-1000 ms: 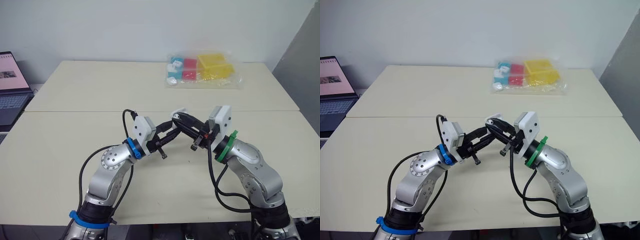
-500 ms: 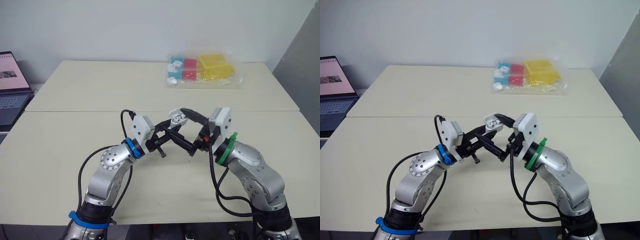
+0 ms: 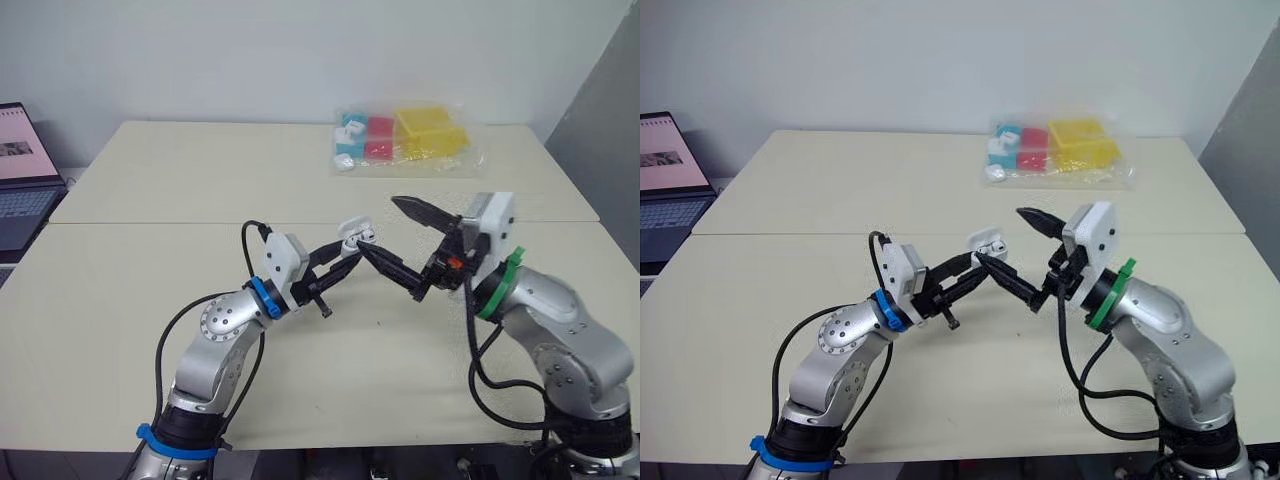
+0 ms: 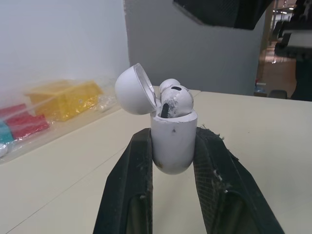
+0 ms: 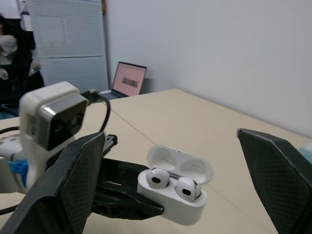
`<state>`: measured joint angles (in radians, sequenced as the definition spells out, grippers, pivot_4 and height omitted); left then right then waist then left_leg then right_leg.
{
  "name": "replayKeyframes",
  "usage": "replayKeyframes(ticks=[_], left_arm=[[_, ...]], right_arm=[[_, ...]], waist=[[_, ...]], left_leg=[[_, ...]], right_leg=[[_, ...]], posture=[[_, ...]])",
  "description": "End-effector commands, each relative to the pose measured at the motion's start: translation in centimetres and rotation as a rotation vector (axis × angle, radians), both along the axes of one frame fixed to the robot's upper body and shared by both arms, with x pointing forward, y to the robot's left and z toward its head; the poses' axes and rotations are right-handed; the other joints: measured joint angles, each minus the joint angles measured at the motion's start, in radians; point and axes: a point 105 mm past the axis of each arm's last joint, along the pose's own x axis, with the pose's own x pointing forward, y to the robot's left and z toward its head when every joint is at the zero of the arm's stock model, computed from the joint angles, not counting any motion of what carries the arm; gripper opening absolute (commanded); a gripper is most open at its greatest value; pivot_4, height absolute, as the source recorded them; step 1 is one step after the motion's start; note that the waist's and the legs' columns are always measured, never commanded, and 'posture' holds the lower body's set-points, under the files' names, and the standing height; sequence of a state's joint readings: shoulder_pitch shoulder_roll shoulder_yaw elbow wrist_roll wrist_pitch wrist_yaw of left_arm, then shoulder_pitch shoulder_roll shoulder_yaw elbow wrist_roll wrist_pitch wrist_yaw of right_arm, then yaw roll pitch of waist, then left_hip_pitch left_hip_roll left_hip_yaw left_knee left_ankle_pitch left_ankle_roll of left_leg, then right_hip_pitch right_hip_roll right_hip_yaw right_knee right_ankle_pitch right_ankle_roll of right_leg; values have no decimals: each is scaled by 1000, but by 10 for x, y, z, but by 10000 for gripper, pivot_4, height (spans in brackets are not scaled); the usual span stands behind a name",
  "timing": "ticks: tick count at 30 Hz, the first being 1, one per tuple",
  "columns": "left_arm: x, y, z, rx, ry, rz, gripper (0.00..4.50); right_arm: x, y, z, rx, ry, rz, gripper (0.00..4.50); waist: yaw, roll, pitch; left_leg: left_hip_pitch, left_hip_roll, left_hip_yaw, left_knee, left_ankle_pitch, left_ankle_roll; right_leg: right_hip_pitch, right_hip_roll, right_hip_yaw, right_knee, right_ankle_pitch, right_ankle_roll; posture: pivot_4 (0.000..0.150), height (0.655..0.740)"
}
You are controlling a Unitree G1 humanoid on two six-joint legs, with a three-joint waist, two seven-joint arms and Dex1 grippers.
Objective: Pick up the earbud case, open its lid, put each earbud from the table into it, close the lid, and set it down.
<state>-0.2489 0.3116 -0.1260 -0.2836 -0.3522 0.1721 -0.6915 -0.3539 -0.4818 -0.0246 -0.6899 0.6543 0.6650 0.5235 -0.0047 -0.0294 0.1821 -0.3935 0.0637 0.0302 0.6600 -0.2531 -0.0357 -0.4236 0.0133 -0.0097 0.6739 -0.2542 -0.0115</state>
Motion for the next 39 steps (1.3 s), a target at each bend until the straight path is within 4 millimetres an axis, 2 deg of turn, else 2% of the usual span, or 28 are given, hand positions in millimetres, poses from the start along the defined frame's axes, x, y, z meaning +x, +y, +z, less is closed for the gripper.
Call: replayKeyframes(ticks=[1,2,5,8,12,15,16,22,26,32,39], left_arm=[[-7,-4,13,-16,-58,-35,7832],[-7,-5,12,-15,-59,-40,7832],[-8,-9,13,-9,-64,-63,7832],[-9,-11,13,-5,-67,-74,7832],[-11,-15,13,2,-73,-97,7832],[-13,-17,14,4,-74,-110,7832],[-13,-18,14,8,-77,-117,7832],[-14,-21,16,20,-84,-136,7832],[-13,-21,18,19,-85,-132,7832],[-12,-21,21,17,-89,-125,7832],[-10,-22,27,6,-90,-119,7831]], right_arm=[[3,-13,26,-94,-78,24,45000],[8,-17,31,-120,-86,20,45000],[33,-21,41,-252,-91,25,38730],[45,-21,44,-313,-82,44,27908],[61,-8,42,-416,-83,115,13454],[70,-2,34,-473,-38,159,2274],[71,1,31,-491,-34,175,0],[70,11,21,-568,6,306,0],[66,13,22,-579,28,354,0],[52,7,14,-633,62,420,0],[50,3,4,-657,63,404,0]], waist=[[-1,0,0],[-1,0,0],[-2,1,0],[-2,1,0],[-4,1,1],[-2,1,1],[-1,1,1],[0,1,1],[0,1,1],[1,1,1],[1,1,1]], left_leg=[[0,0,1,0,0,0],[0,0,1,1,0,0],[1,0,1,1,0,0],[0,0,1,-1,0,0],[-3,0,1,-1,0,0],[-5,0,1,-1,0,0],[-5,0,0,-1,0,0],[-5,0,1,0,0,0],[-5,0,0,0,0,0],[-5,0,0,0,0,0],[-5,0,0,0,0,0]], right_leg=[[0,0,0,0,0,0],[0,0,1,0,0,0],[0,0,1,0,1,1],[0,0,0,-1,0,0],[-3,1,1,-1,-1,-1],[-5,1,1,-2,-1,-1],[-5,1,1,-2,-1,-1],[-5,0,0,-1,-1,-1],[-5,0,0,-1,-1,-1],[-5,0,0,-1,-1,-1],[-5,0,0,0,-1,-1]], posture=[[1500,7400],[1500,7400],[1500,7400],[1500,7400],[1500,7400],[1500,7400],[1500,7400],[1500,7400],[1500,7400],[1500,7400],[1500,7400]])
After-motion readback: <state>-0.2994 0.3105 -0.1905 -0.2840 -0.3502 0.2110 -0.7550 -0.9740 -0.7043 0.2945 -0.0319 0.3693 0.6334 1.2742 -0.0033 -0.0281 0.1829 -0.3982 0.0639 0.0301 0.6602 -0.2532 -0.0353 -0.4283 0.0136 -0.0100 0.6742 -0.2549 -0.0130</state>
